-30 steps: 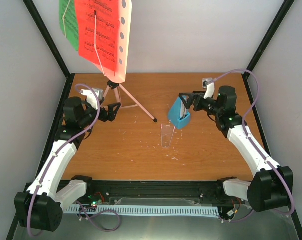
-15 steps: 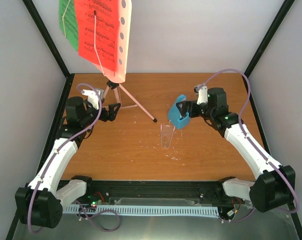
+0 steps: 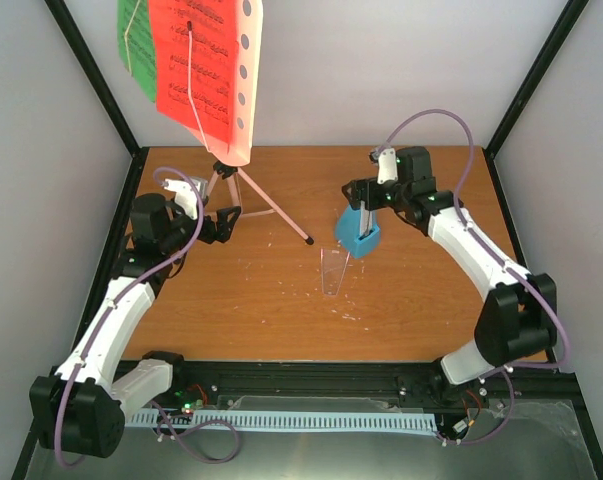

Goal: Pack up the instrument practice props

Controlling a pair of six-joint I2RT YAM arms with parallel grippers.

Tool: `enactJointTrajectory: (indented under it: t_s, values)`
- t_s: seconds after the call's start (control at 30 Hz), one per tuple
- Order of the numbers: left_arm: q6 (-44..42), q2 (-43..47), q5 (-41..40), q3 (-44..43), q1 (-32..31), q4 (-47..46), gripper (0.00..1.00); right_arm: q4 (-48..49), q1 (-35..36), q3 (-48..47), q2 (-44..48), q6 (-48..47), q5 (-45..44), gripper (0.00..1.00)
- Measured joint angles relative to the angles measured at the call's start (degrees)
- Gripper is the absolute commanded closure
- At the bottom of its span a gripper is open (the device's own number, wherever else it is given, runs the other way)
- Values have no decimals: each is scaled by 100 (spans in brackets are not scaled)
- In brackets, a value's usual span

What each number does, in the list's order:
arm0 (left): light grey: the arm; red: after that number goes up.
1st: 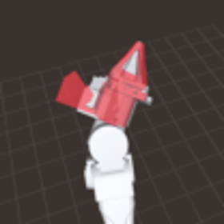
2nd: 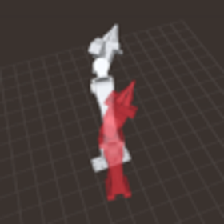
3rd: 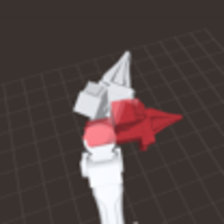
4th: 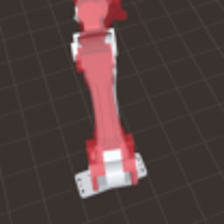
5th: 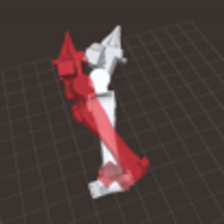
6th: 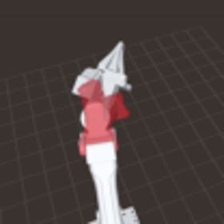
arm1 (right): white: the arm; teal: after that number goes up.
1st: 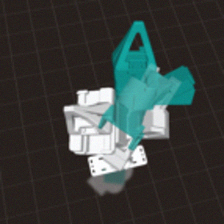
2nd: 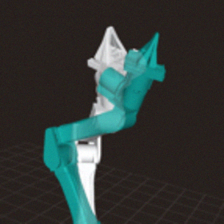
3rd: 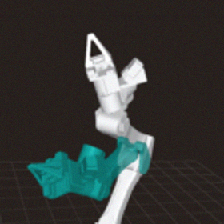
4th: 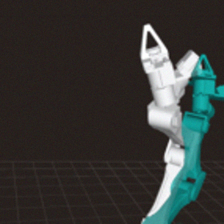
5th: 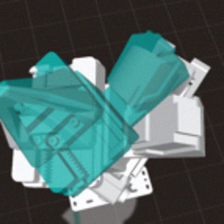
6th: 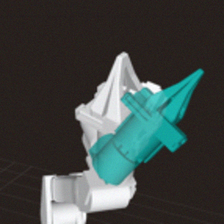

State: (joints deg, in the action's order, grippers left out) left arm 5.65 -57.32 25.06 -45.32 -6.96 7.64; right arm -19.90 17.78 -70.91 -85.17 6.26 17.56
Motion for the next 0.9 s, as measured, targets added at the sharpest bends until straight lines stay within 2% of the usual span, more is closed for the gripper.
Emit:
enactJointTrajectory:
  t_s: [0.17, 0.37, 0.53, 0.7, 0.9]
  values:
    - [-13, 50, 0, 2, -15, -2, 1, 153, 4, -118, -566, 48, 122, 8]
    - [-11, 50, 2, 9, -74, -2, 0, 308, 50, 63, -671, -50, 35, 13]
    - [-11, 37, 7, 9, -160, -2, 1, 505, 72, 542, -623, -179, -313, 31]
    - [-7, -22, 26, 9, -203, -2, 1, 592, 192, 1029, -192, -109, -903, 41]
    - [-2, -31, 72, 9, -269, 2, 1, 461, 575, 1635, 592, 267, -1729, 46]
